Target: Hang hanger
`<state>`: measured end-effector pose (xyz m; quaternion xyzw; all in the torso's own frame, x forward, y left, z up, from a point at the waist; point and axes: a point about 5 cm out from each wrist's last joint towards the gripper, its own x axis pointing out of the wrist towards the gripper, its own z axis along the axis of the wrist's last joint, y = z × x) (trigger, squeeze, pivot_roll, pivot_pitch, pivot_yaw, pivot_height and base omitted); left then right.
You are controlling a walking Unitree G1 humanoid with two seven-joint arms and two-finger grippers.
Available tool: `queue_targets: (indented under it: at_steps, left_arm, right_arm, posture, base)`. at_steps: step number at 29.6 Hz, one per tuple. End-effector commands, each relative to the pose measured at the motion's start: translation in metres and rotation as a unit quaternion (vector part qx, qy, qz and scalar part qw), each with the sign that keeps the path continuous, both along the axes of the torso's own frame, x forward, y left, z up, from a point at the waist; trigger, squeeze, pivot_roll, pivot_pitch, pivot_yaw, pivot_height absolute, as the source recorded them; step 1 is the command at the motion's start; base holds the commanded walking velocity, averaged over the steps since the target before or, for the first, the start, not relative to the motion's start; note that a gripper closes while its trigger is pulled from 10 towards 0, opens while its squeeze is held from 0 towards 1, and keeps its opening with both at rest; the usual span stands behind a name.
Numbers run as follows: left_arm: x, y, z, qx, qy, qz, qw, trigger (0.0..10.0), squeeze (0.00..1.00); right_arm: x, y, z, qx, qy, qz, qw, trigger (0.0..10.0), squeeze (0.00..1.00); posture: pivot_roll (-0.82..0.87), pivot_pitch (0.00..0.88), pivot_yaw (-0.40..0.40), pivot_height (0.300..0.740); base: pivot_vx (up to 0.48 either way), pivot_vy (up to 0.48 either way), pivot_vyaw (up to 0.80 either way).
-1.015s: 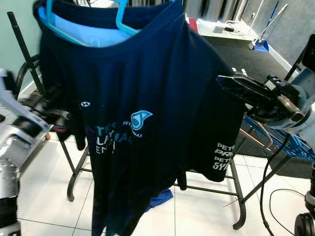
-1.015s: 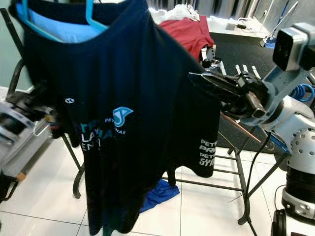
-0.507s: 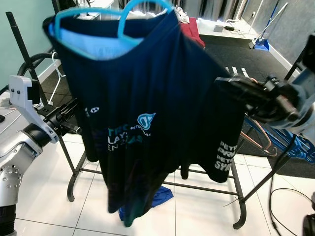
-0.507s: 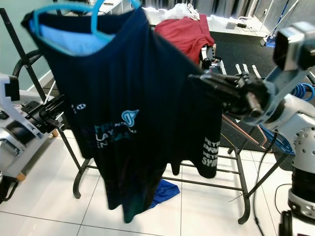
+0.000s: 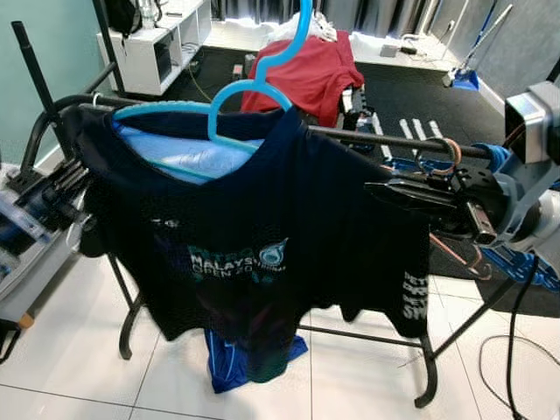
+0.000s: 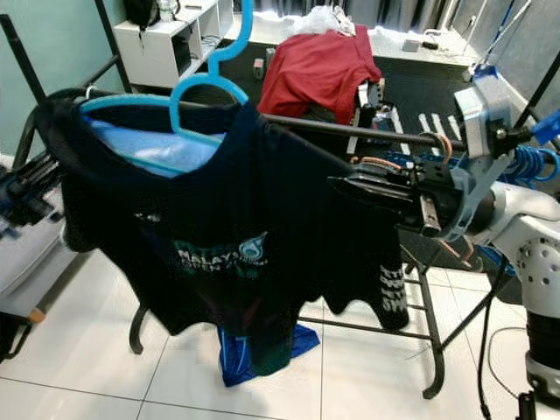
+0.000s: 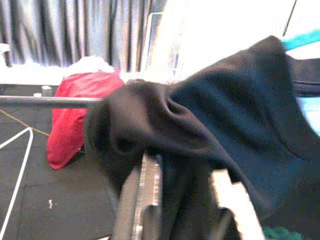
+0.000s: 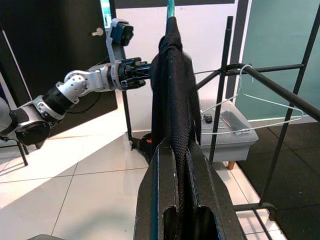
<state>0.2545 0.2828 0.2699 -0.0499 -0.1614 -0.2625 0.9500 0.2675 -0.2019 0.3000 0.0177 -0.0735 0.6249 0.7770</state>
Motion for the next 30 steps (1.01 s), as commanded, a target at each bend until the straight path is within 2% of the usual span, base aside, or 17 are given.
queue_targets:
  at_steps: [1, 8, 9, 11, 19, 20, 23, 25, 28, 30]
  left_arm:
    - [-0.010, -0.004, 0.007, 0.023, -0.012, -0.036, 0.999, 10.0, 1.00]
    - [-0.017, -0.008, 0.004, 0.048, -0.001, -0.072, 0.996, 10.0, 1.00]
    - [-0.019, -0.004, 0.003, 0.067, 0.001, -0.062, 0.996, 10.0, 1.00]
    - [-0.019, 0.002, 0.006, 0.075, -0.004, -0.042, 0.996, 10.0, 1.00]
    - [-0.018, 0.011, 0.021, 0.066, -0.041, -0.012, 0.997, 10.0, 1.00]
    - [-0.018, 0.011, 0.026, 0.061, -0.056, -0.013, 0.996, 10.0, 0.00]
    - [-0.018, 0.011, 0.026, 0.061, -0.056, -0.013, 0.996, 10.0, 0.00]
    - [-0.019, 0.012, 0.039, 0.050, -0.089, -0.010, 0.995, 10.0, 0.00]
    - [-0.020, 0.013, 0.043, 0.046, -0.098, -0.009, 0.994, 10.0, 0.00]
    - [-0.038, 0.010, 0.050, 0.059, -0.103, -0.081, 0.990, 10.0, 0.00]
  right_arm:
    - [-0.001, -0.003, 0.004, 0.004, -0.011, 0.002, 1.000, 0.0, 0.00]
    - [-0.003, -0.005, 0.012, 0.021, -0.021, 0.013, 0.999, 0.0, 0.00]
    - [-0.006, -0.008, 0.019, 0.039, -0.027, 0.024, 0.999, 0.0, 0.00]
    - [-0.010, -0.011, 0.024, 0.052, -0.033, 0.035, 0.997, 0.0, 0.00]
    - [-0.019, -0.013, 0.032, 0.070, -0.040, 0.068, 0.994, 0.0, 0.00]
    - [-0.023, -0.011, 0.033, 0.068, -0.040, 0.081, 0.994, 0.0, 0.00]
    - [-0.023, -0.011, 0.033, 0.068, -0.040, 0.081, 0.994, 0.0, 0.00]
    - [-0.026, -0.008, 0.033, 0.057, -0.039, 0.095, 0.993, 0.0, 0.00]
    - [-0.026, -0.007, 0.033, 0.054, -0.038, 0.097, 0.993, 0.0, 0.00]
    - [-0.026, -0.010, 0.031, 0.052, -0.031, 0.086, 0.994, 0.0, 0.00]
  posture:
    - [0.00, 0.040, -0.045, 0.740]
    - [-0.01, 0.044, -0.045, 0.740]
    - [-0.01, 0.046, -0.043, 0.740]
    - [-0.01, 0.048, -0.041, 0.740]
    - [-0.01, 0.048, -0.038, 0.740]
    - [-0.02, 0.049, -0.034, 0.740]
    - [-0.02, 0.049, -0.034, 0.740]
    - [-0.02, 0.049, -0.032, 0.740]
    - [-0.02, 0.049, -0.032, 0.740]
    - [-0.02, 0.051, -0.028, 0.740]
  base:
    - [0.000, 0.000, 0.00]
    - [0.000, 0.000, 0.00]
    - [0.000, 0.000, 0.00]
    - [0.000, 0.000, 0.00]
    - [0.000, 0.000, 0.00]
    - [0.000, 0.000, 0.00]
    - [0.000, 0.000, 0.00]
    - [0.000, 0.000, 0.00]
    - [0.000, 0.000, 0.00]
    - [0.000, 0.000, 0.00]
